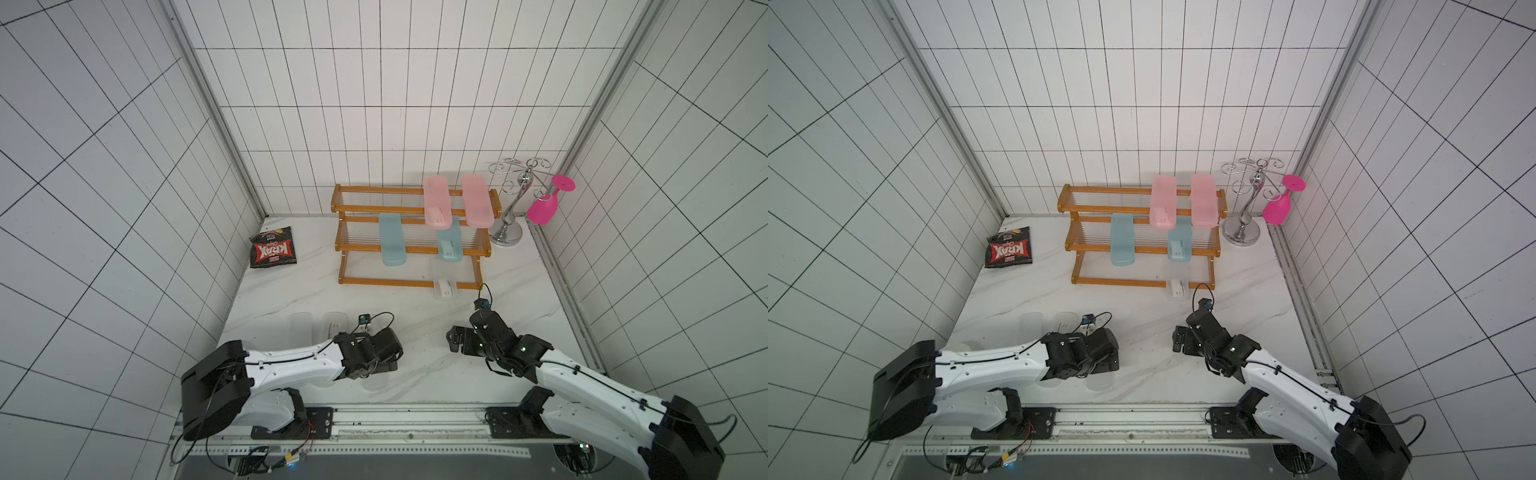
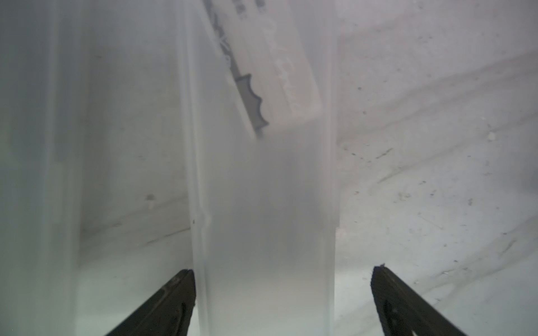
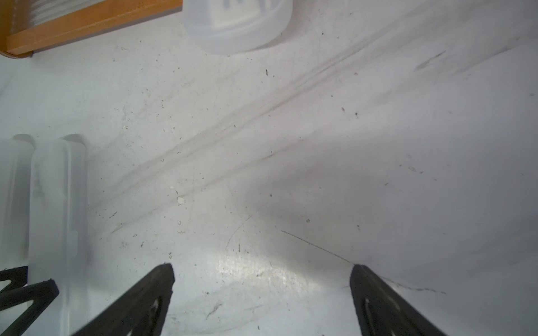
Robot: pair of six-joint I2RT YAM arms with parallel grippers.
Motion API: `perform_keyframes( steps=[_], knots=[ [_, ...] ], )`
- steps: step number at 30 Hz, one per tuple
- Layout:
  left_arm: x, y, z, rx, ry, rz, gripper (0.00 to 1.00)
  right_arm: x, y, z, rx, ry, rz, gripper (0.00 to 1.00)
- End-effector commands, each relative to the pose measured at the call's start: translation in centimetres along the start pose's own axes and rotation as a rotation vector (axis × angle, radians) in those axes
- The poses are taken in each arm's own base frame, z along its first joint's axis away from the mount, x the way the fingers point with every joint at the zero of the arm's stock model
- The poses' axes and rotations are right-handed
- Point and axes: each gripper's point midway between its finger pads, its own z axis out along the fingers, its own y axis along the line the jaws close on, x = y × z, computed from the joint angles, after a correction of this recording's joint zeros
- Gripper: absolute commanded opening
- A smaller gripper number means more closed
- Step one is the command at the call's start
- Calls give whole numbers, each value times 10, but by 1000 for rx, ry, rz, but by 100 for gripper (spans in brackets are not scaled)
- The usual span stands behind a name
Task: Place the pencil cases on the shelf according to color
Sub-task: Move the pencil case to the center of the board, then pick up the pencil case from the center of the board.
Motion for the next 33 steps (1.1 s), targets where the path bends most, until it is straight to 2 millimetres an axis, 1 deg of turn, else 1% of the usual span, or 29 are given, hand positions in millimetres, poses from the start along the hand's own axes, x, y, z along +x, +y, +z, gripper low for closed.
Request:
perform_keyframes(
  steps=[1, 3, 4, 5, 7, 10, 12, 16, 18, 21, 25, 27, 28, 30, 33],
  knots=[
    [-13, -58, -3, 138, -31, -25, 98, -2, -7, -12, 44, -16, -16, 100],
    [-22, -77, -7, 160, -57, -17, 98, -1, -8, -16, 45, -19, -16, 99],
    [-26, -79, -10, 152, -75, -16, 98, 0, -9, -17, 46, -17, -18, 99],
    [-32, -78, -15, 133, -98, -18, 98, 2, -8, -18, 44, -13, -19, 99],
    [-45, -67, -28, 83, -161, -20, 98, 4, -3, -20, 23, -2, -23, 99],
    [-62, -30, -51, -18, -265, -28, 98, 7, 14, -20, -39, 10, -49, 99],
    [-72, 5, -64, -81, -330, -60, 98, 9, 27, -18, -66, 22, -62, 99],
    [-79, 63, -74, -126, -364, -142, 98, 13, 61, -8, -119, 45, -104, 99],
    [-82, 90, -81, -150, -393, -181, 98, 14, 84, -5, -134, 45, -139, 99],
    [-86, 120, -90, -183, -410, -232, 98, 16, 114, 2, -140, 63, -189, 99],
    [-86, 150, -92, -220, -413, -303, 98, 25, 145, 16, -138, 107, -233, 99],
    [-85, 160, -92, -218, -409, -337, 98, 31, 155, 23, -114, 125, -261, 99],
    [-85, 162, -93, -209, -415, -352, 98, 34, 161, 25, -108, 134, -272, 99],
    [-87, 158, -93, -167, -427, -361, 98, 42, 169, 31, -94, 169, -278, 99],
    [-87, 160, -93, -166, -428, -381, 98, 55, 175, 42, -76, 217, -258, 99]
  ],
)
